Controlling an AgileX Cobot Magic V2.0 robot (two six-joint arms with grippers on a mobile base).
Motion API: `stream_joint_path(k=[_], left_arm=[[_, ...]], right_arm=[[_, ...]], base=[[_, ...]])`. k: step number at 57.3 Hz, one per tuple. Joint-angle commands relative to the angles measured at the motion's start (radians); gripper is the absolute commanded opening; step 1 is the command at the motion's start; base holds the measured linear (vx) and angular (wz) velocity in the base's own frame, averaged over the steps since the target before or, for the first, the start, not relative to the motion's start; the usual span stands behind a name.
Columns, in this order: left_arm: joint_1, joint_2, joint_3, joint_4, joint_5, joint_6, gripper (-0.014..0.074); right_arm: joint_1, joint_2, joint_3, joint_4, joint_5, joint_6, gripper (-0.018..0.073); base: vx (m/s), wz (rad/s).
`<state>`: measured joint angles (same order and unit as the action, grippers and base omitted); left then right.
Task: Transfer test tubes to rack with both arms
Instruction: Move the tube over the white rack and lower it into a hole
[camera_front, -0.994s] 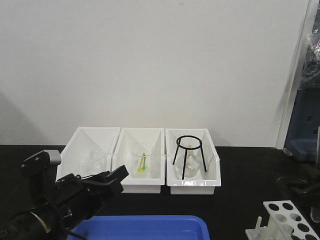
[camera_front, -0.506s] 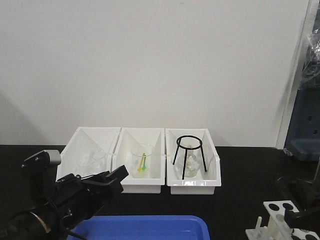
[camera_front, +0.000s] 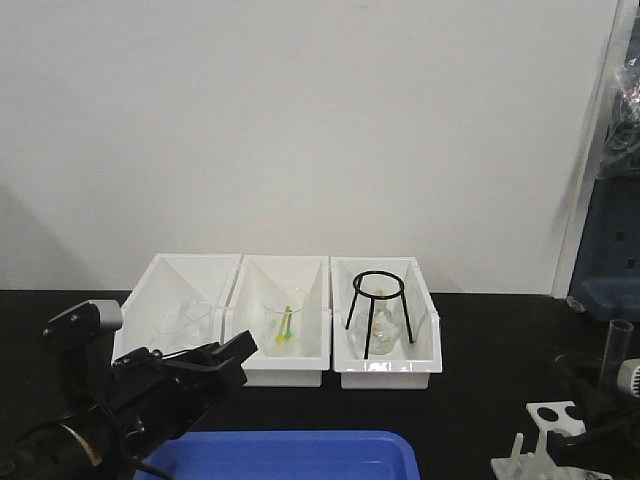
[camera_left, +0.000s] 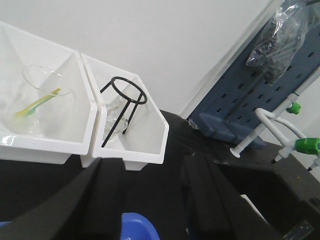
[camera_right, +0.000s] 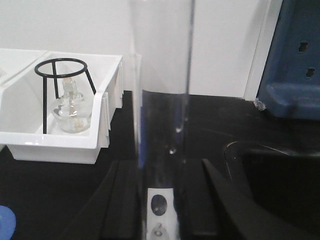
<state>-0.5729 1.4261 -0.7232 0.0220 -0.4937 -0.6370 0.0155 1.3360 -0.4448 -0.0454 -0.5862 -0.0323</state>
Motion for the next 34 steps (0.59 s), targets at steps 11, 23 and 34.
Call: stream_joint_path(k=[11, 23, 34], left_arm=[[-0.001, -0.034, -0.03, -0.007, -0.082, 0.004, 0.0411], [-0.001, -0.034, -0.03, -0.007, -0.082, 0.004, 0.0411], [-0.001, -0.034, -0.03, -0.007, -0.082, 0.011, 0.0411]], right_arm=[[-0.006, 0.059, 0.02, -0.008, -0.24, -0.001, -0.0009], [-0.006, 0.096, 0.095, -0.005, -0.35, -0.005, -0.0009], [-0.006, 0.142, 0.094, -0.005, -0.355, -0.009, -0.0005]], base=[[0.0, 0.0], [0.0, 0.0], [0.0, 0.0]])
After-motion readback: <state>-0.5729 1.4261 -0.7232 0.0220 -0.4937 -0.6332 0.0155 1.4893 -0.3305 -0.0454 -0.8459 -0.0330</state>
